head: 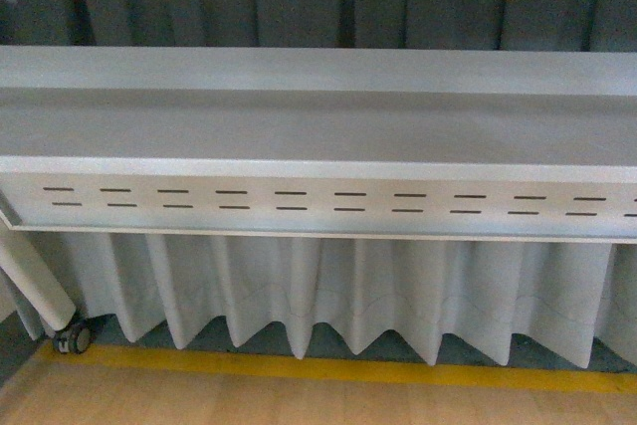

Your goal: Wind up and store yellow beetle toy

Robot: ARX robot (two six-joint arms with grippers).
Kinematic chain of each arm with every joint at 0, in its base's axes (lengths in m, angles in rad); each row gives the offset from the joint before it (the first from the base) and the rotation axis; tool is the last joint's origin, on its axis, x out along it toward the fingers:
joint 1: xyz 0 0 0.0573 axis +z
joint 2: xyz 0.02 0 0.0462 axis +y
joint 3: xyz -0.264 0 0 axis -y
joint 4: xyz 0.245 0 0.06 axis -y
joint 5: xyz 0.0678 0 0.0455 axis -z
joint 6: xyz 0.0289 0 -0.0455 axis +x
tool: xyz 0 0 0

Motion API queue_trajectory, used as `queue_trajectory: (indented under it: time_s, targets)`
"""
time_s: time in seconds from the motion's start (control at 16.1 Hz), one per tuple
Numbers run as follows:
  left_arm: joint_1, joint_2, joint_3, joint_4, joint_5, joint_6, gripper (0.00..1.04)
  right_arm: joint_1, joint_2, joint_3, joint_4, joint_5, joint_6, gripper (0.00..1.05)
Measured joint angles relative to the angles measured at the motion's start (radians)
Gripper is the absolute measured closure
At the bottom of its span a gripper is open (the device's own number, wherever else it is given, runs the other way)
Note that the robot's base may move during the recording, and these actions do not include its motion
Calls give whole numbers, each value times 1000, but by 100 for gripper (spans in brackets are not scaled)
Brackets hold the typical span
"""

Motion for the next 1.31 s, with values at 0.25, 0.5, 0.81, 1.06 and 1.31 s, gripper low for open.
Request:
queue_trajectory:
  time_s: [0.25,0.5,0.81,1.06,1.31]
  targets:
    - [0,0,0,0,0,0,7,0,0,0,0,0,0,7]
    - [0,0,0,0,0,0,7,0,0,0,0,0,0,7]
    - [0,0,0,0,0,0,7,0,0,0,0,0,0,7]
    - [0,0,0,0,0,0,7,0,0,0,0,0,0,7]
    - [0,0,0,0,0,0,7,0,0,0,0,0,0,7]
